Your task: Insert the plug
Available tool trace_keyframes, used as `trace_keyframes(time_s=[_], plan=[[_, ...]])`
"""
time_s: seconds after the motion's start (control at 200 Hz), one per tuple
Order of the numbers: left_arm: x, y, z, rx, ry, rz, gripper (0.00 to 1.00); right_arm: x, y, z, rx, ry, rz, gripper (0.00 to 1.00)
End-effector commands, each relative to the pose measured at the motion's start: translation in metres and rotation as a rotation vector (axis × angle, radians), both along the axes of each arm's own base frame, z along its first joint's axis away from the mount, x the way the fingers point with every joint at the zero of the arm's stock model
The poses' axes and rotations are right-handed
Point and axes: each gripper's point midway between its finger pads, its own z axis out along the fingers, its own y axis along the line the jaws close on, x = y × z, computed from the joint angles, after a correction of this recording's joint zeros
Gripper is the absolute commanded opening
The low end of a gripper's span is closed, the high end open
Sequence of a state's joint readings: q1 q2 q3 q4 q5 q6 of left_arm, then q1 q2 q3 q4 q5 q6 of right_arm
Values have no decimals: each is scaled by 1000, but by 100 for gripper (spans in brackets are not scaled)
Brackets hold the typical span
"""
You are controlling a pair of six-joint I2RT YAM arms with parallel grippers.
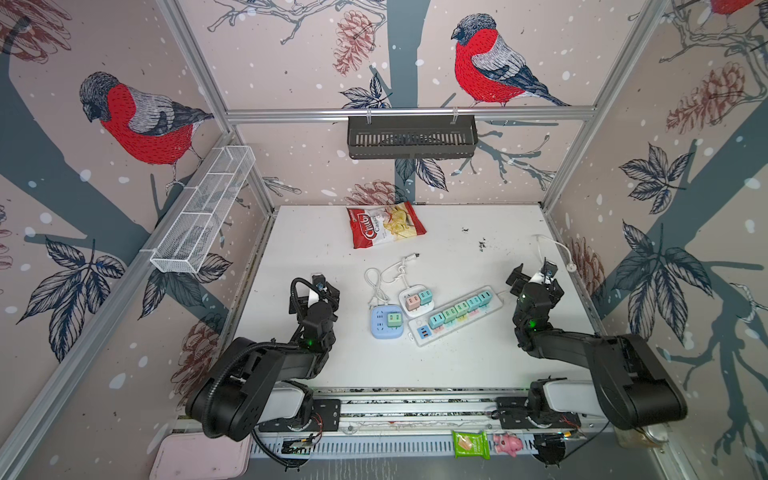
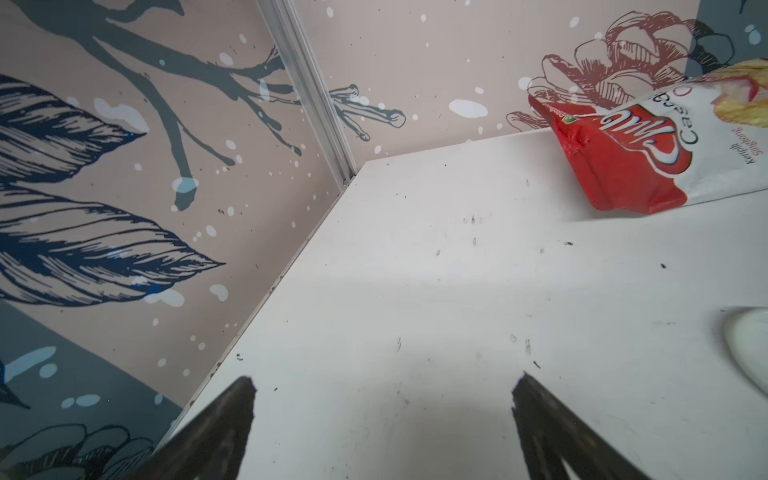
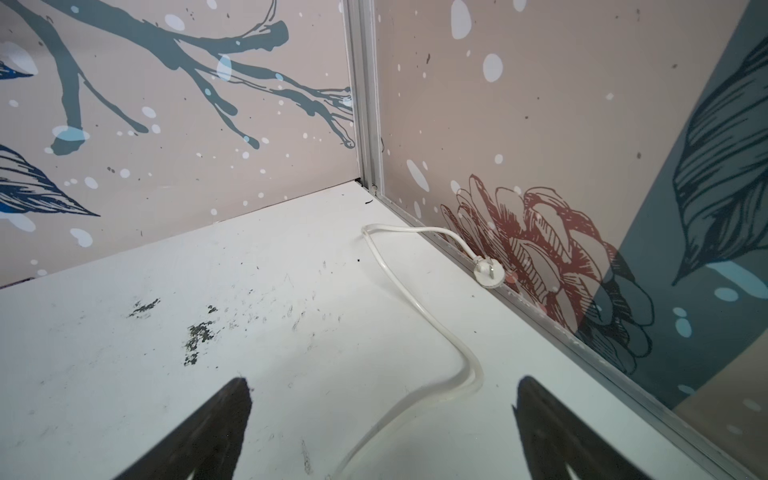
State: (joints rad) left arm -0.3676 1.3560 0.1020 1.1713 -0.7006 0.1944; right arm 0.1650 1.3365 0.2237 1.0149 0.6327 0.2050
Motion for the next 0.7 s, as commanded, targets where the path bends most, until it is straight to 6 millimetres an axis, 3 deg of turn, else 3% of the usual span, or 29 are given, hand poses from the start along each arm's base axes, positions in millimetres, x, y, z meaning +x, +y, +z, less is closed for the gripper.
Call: trace_keyframes(time_s=[0.0,0.125,0.185,0.225,0.26,0.37,0.425,0.516,0.571,0.696], plan=[[9,-13,35,17,-146,-75,96,-1,2,13,-45,-47,24,100],[14,-16,41,23,-189,-106,97,-5,-2,13,-58,-89,26,100],[31,-20,29,25,-108,-117,96,2,0,13,-78,-124,84,100],[43,-27,22,21,-57,-160,96,14,12,1,-86,-58,148,100],[51,-29,20,17,-37,-173,96,19,7,-6,-65,-27,137,100],[44,-18,29,-73,-129,-173,97,15,3,-5,-51,-69,141,100],[35,1,28,-139,-164,-127,97,17,3,-6,-43,-53,140,100],[26,9,21,-198,-205,-149,97,15,3,-4,-55,-70,140,100],[26,12,27,-179,-237,-129,97,15,4,-5,-52,-64,142,100],[46,24,13,-220,-152,-60,98,15,3,-4,-54,-67,140,100]])
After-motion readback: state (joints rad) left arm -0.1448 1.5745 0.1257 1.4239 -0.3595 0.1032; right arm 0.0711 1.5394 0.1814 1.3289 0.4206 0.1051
